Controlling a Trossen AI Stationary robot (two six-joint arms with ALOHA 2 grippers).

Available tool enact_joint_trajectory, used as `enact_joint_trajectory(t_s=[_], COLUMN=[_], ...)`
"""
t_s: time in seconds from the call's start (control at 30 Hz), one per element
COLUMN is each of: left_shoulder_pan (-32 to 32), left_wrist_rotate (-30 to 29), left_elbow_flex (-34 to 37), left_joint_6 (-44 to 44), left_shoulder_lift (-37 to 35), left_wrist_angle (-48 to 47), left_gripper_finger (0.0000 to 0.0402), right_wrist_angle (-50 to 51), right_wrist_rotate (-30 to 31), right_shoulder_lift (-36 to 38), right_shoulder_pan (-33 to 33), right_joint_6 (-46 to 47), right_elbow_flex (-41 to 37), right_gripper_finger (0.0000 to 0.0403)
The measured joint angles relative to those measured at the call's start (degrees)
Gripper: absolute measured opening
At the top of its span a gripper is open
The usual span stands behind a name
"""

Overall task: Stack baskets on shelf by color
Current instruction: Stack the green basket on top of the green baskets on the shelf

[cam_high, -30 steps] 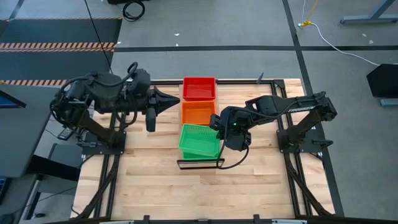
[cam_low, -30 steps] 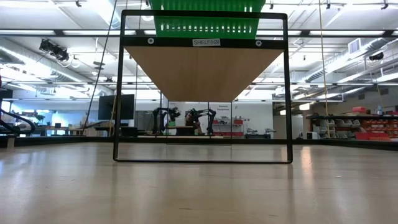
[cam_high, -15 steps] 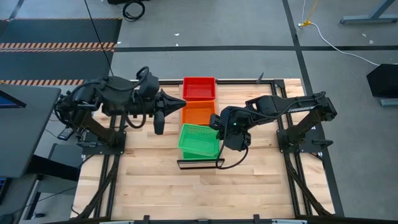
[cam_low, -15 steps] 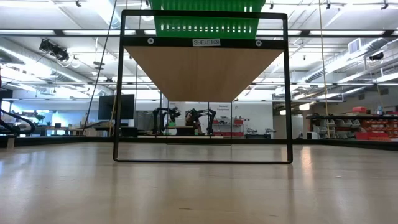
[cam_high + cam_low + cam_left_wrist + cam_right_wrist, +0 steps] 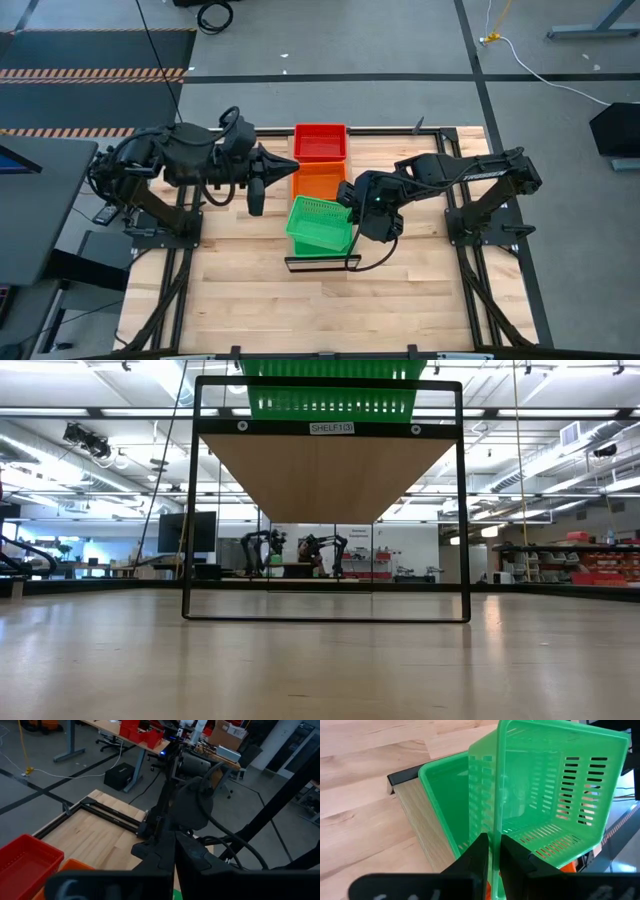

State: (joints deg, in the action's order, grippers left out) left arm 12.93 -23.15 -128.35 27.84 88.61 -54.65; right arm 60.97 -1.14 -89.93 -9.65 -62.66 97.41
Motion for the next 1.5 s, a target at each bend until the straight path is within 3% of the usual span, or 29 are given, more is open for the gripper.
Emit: enact_joint_trajectory(t_s=[1.5], left_shoulder_pan=[0.0], left_wrist_rotate=[0.0], left_elbow_flex=[0.0], left_joint_6=[-0.2], left_shoulder_lift=[-0.1], left_wrist_angle=[0.0], left_gripper_finger=[0.0011], right_wrist_angle=[0.0], right_wrist_rotate=[1.1], right_shoulder_lift=[0.0], right_shoulder_pan=[0.0], right_joint_6=[2.6], right_elbow_flex=[0.0], right_gripper_finger=[0.0044])
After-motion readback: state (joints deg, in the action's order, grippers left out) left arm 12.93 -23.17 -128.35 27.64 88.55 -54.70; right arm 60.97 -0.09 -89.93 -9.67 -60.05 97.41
